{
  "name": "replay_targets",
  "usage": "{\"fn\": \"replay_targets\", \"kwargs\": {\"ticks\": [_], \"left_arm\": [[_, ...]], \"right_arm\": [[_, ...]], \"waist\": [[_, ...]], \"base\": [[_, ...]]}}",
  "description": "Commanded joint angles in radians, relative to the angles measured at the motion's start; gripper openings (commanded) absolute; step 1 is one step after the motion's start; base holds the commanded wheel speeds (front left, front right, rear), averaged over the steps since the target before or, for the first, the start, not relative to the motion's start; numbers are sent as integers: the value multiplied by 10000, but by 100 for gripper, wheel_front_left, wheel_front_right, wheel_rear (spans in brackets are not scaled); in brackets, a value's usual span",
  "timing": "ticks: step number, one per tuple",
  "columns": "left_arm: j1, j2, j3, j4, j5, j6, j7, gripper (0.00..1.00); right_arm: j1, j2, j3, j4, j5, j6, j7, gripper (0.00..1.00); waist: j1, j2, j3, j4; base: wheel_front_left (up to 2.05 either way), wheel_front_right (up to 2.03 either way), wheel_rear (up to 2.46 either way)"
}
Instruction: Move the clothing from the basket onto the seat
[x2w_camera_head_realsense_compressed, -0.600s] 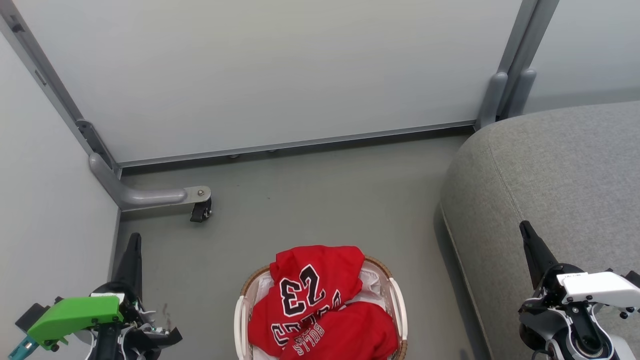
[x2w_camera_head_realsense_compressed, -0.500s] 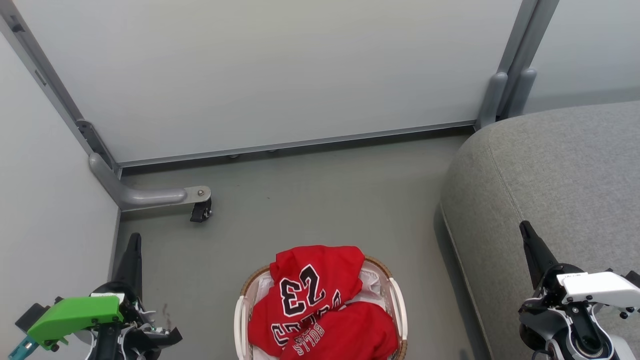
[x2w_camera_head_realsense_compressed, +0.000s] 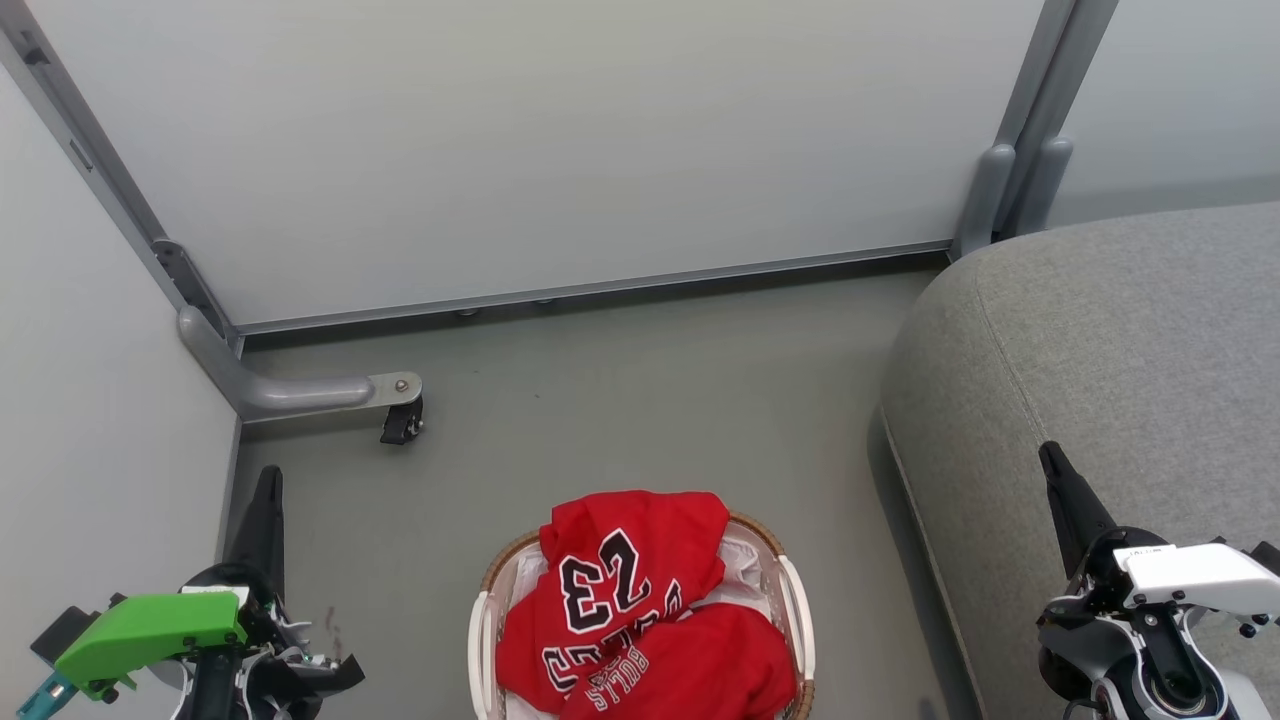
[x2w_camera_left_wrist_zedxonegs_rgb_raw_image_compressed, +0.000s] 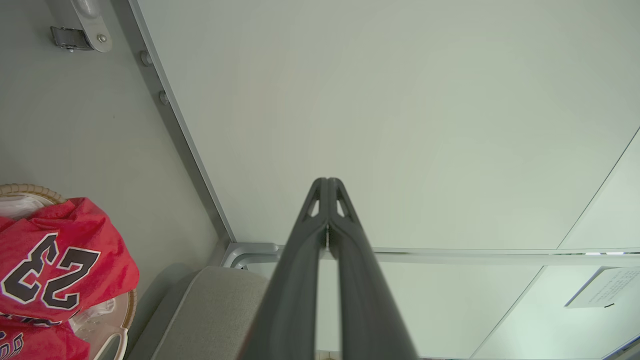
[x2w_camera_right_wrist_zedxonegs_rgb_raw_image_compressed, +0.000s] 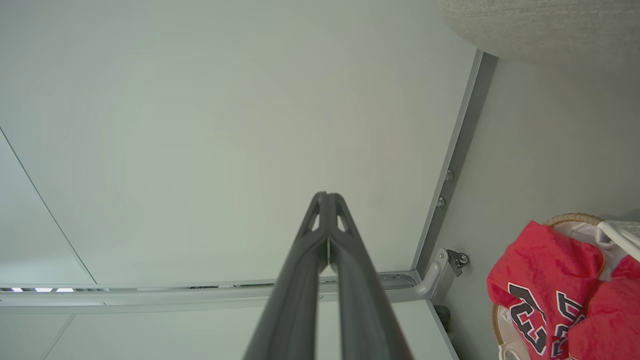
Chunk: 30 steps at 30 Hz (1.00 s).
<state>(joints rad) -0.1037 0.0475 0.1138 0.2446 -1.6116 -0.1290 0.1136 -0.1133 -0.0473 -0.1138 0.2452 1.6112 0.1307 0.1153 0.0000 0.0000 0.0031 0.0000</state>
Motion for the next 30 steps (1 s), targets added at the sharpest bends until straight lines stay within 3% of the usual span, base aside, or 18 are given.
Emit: {"fn": "replay_targets", "kwargs": {"ticks": [1,23,24,26,27,28,30], "left_arm": [[-104,56,19,-11,-28,-41,36,0],[-105,56,18,-11,-28,-41,36,0],[1,0,-2,4,1,0,-1,100],[80,-27,-24,170,1,2,-11,100],[157,-44,-44,263,3,6,-18,0],[242,-55,-54,350,1,13,-12,100],[301,-63,-158,402,16,13,-83,100]], "right_arm": [[108,-62,-13,-28,36,0,3,0],[109,-62,-13,-28,36,-2,3,0],[1,0,1,4,-1,0,-3,100],[49,52,16,169,-4,0,-7,100],[106,82,26,253,-5,-2,-14,0],[172,113,31,337,-4,-2,-7,100],[239,125,67,395,-26,-2,-78,100]], "waist": [[0,0,0,0],[0,0,0,0],[0,0,0,0],[0,0,0,0],[0,0,1,0],[0,0,0,0],[0,0,-1,0]], "base": [[0,0,0],[0,0,0],[0,0,0],[0,0,0],[0,0,0],[0,0,0],[0,0,0]]}}
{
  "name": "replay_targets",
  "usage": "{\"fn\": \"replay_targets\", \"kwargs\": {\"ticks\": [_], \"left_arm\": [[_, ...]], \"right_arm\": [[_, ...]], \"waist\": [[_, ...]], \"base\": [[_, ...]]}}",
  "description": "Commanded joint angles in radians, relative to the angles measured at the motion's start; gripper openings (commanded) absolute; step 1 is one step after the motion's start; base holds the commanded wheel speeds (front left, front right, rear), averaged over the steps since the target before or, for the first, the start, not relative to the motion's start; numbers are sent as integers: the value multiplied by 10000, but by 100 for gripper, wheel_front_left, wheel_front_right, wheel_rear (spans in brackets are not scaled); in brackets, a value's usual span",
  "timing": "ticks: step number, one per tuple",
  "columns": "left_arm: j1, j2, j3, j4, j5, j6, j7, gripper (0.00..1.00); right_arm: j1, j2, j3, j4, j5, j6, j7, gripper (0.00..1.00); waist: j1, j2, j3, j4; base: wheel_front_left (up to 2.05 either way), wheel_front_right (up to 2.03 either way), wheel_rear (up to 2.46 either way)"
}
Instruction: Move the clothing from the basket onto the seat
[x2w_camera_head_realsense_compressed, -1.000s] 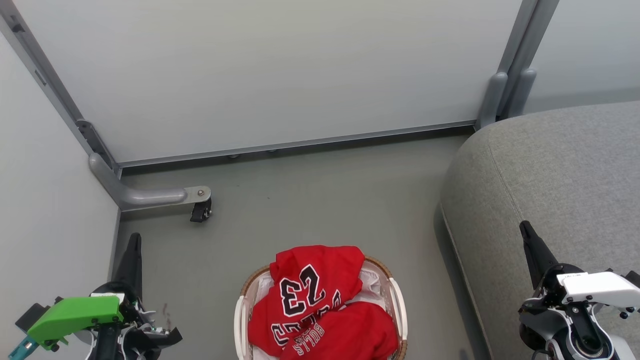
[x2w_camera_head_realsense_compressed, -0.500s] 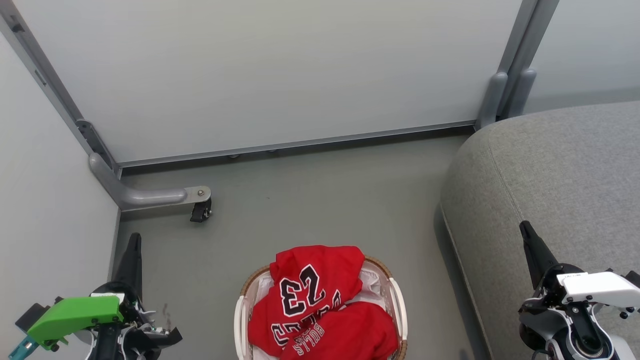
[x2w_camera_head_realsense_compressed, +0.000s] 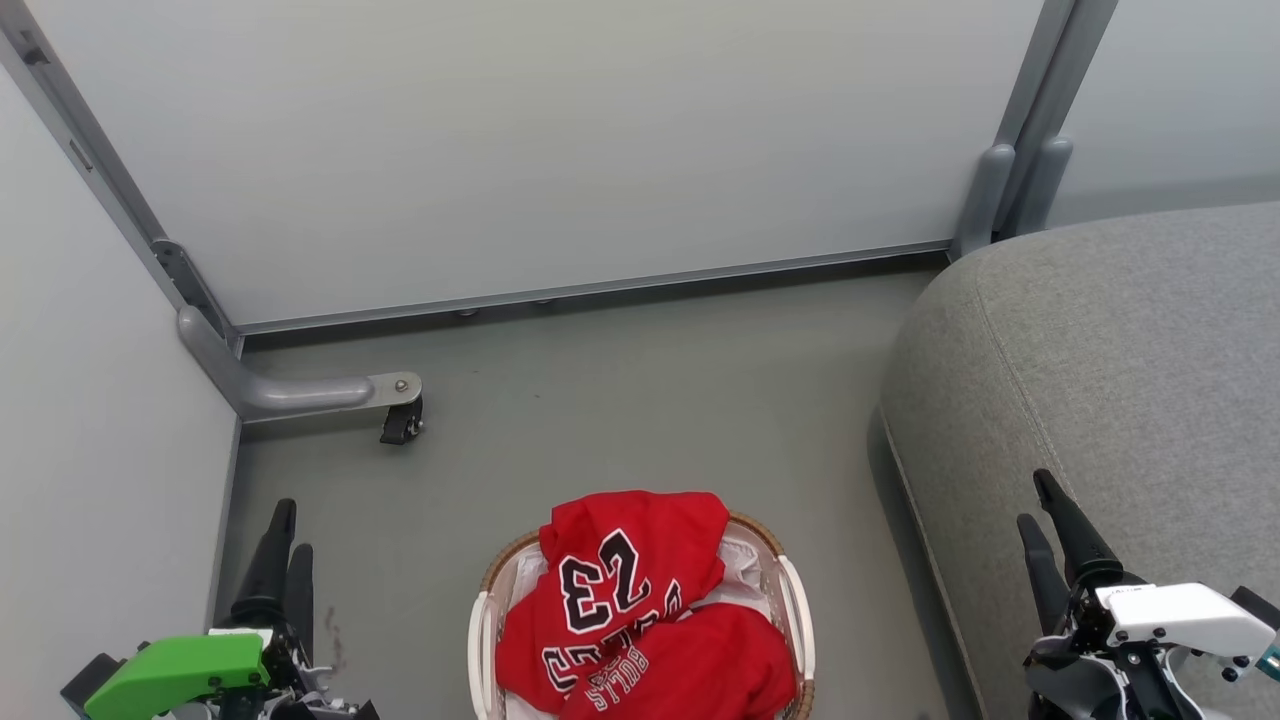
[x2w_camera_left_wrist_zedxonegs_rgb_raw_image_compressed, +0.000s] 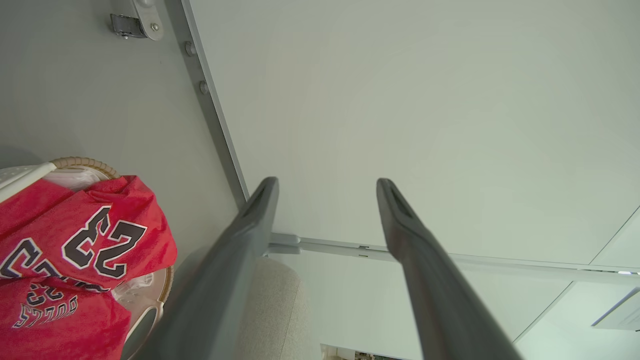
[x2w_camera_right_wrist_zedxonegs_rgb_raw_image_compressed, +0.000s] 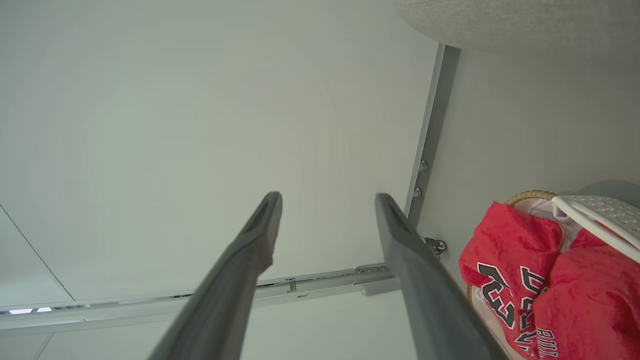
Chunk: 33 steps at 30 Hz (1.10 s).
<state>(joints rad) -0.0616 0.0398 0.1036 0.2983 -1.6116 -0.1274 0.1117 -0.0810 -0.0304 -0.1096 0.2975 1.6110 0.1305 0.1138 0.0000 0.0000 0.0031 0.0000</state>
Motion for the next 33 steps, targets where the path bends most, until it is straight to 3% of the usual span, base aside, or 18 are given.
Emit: {"fn": "replay_targets", "kwargs": {"ticks": [1,16,33], "left_arm": [[-117,15,-117,-138,24,-3,-110,100],[-121,36,-812,-308,824,-10,-831,100],[-193,59,-1076,-962,4226,91,-1513,100]], "right_arm": [[-71,-46,42,-129,-42,0,-110,100],[70,-85,-90,-105,-960,1,-837,100],[314,-121,-207,-1149,-5404,1,-1525,100]], "waist": [[0,0,-2,0],[0,0,-32,12],[0,0,-35,36]], "base": [[0,0,0],[0,0,0],[0,0,0]]}}
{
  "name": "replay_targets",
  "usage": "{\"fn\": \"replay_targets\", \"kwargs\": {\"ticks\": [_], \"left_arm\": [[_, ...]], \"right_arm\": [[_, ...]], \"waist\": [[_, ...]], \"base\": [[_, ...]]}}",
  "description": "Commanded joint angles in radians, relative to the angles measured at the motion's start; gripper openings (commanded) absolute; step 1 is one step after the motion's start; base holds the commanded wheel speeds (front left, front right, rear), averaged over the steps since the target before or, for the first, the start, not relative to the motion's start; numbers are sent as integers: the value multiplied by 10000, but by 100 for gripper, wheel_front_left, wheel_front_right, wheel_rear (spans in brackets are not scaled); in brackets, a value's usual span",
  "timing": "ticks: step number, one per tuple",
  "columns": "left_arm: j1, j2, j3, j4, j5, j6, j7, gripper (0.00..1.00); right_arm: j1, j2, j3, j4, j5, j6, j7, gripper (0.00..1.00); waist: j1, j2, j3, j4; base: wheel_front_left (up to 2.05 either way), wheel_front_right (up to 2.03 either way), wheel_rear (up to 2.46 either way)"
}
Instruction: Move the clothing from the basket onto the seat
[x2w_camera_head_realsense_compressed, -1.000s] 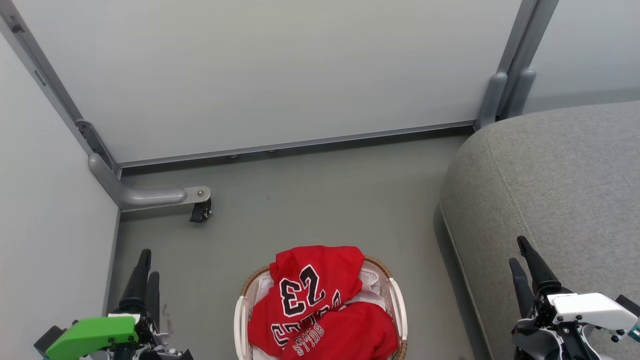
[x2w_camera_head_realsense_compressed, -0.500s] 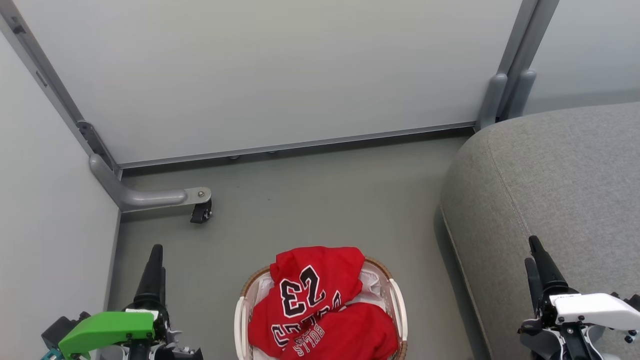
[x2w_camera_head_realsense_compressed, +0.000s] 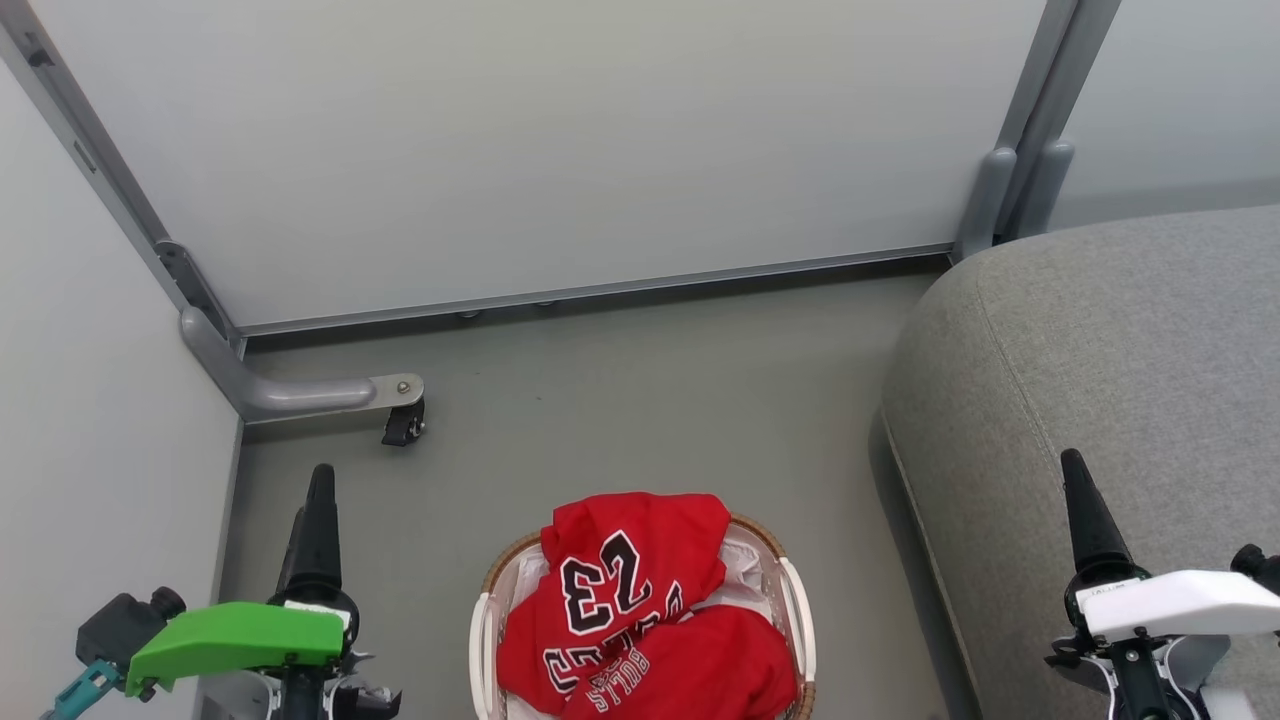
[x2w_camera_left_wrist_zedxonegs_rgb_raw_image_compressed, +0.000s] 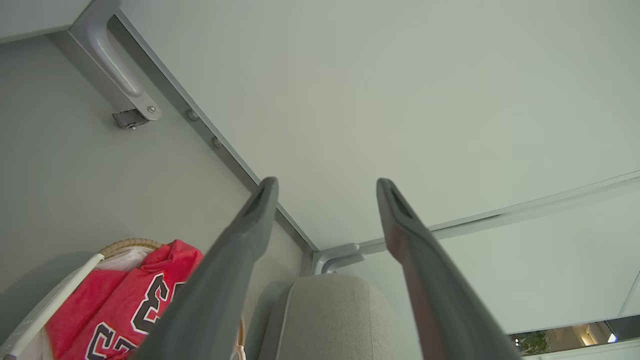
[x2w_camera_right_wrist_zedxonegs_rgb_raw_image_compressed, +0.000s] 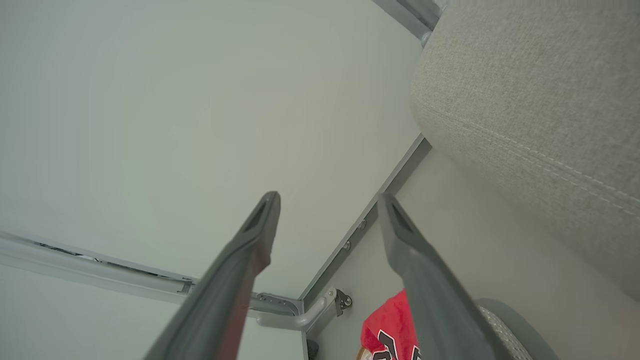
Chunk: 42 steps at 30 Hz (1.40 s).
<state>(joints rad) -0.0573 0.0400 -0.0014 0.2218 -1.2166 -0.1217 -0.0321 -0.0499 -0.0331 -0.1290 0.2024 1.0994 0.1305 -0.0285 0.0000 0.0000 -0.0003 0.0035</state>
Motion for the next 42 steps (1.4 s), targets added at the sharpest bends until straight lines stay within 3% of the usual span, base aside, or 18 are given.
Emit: {"fn": "replay_targets", "kwargs": {"ticks": [1,20,42], "left_arm": [[-227,59,-45,-211,421,51,-108,100],[46,79,-582,-131,4050,229,-740,100],[121,101,-854,777,6336,385,-1340,100]], "right_arm": [[26,-96,-28,-209,-441,1,-134,100],[316,-123,105,-478,-3848,2,-771,100],[446,-154,75,-90,-6614,2,-1373,100]], "waist": [[0,0,0,2],[0,0,-26,46],[0,0,-56,113]], "base": [[0,0,0],[0,0,0],[0,0,0]]}}
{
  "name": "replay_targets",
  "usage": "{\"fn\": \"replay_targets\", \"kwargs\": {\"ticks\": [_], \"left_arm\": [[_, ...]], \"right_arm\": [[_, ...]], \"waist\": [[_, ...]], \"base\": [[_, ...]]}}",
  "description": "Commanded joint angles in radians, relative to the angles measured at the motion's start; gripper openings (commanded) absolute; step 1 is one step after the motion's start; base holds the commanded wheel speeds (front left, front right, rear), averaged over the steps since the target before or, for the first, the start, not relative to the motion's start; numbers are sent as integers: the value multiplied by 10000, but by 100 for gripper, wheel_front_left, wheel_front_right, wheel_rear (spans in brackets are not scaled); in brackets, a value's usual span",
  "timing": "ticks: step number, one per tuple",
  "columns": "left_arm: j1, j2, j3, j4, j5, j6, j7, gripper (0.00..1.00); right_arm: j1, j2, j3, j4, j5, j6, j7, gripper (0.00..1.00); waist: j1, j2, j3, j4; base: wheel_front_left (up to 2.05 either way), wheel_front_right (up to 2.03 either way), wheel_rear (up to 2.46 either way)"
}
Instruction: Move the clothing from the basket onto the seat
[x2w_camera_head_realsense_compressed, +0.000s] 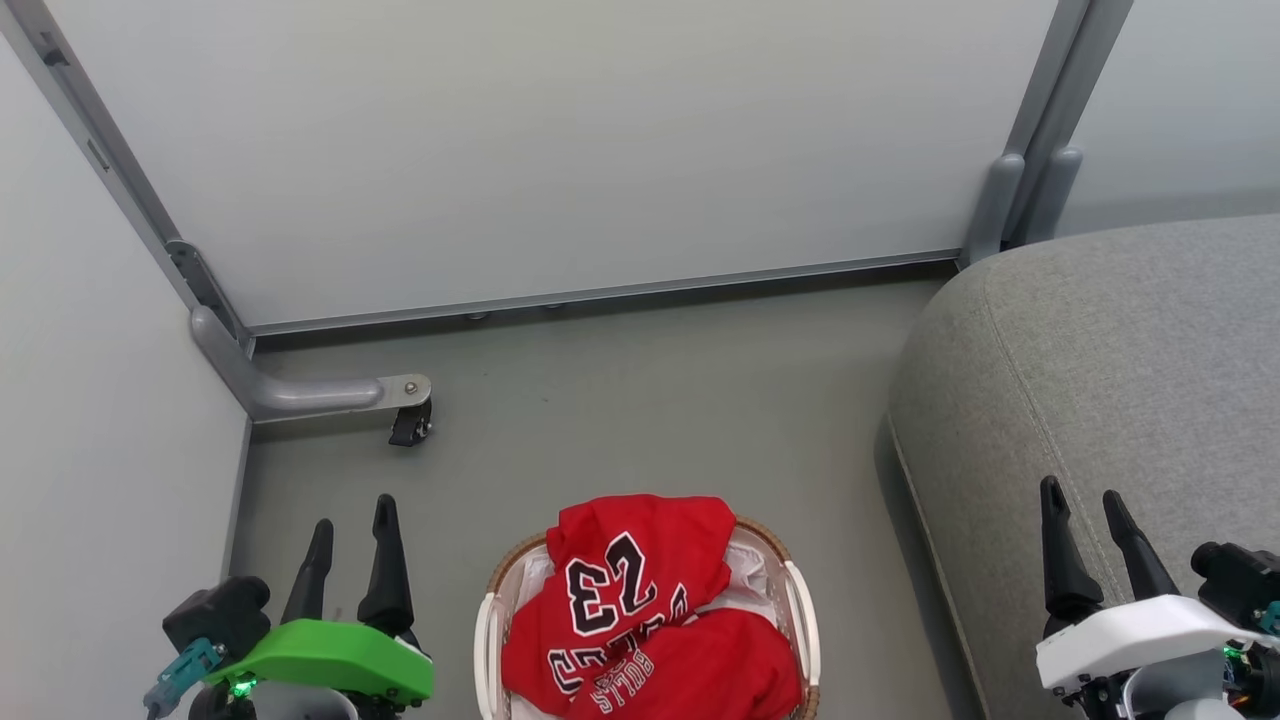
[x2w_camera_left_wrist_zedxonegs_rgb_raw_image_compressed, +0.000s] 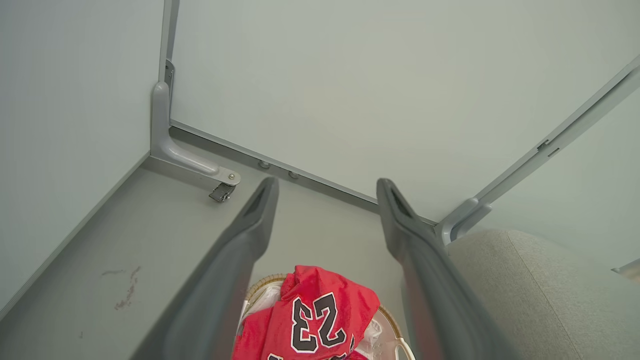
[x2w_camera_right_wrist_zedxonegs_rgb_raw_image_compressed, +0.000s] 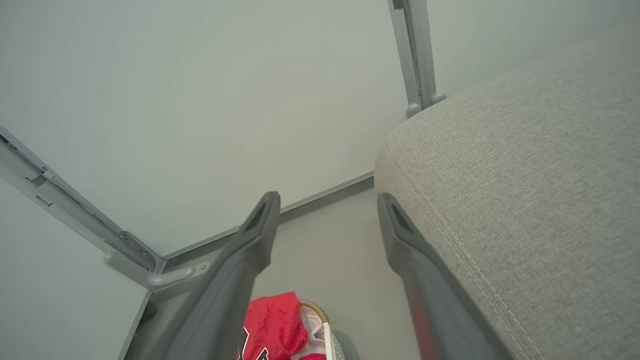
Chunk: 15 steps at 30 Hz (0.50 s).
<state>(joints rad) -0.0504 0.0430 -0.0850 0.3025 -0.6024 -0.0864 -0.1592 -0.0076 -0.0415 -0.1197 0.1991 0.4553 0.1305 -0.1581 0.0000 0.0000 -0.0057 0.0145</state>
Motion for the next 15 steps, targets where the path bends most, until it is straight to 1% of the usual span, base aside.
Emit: {"fn": "replay_targets", "kwargs": {"ticks": [1,15], "left_arm": [[50,72,-49,22,280,29,-94,100],[7,82,-213,496,1216,77,-406,100]], "right_arm": [[26,-69,-2,-48,-319,2,-107,100],[139,-84,95,-46,-1706,3,-418,100]], "waist": [[0,0,-4,9],[0,0,-21,60]], "base": [[0,0,0],[0,0,0]]}}
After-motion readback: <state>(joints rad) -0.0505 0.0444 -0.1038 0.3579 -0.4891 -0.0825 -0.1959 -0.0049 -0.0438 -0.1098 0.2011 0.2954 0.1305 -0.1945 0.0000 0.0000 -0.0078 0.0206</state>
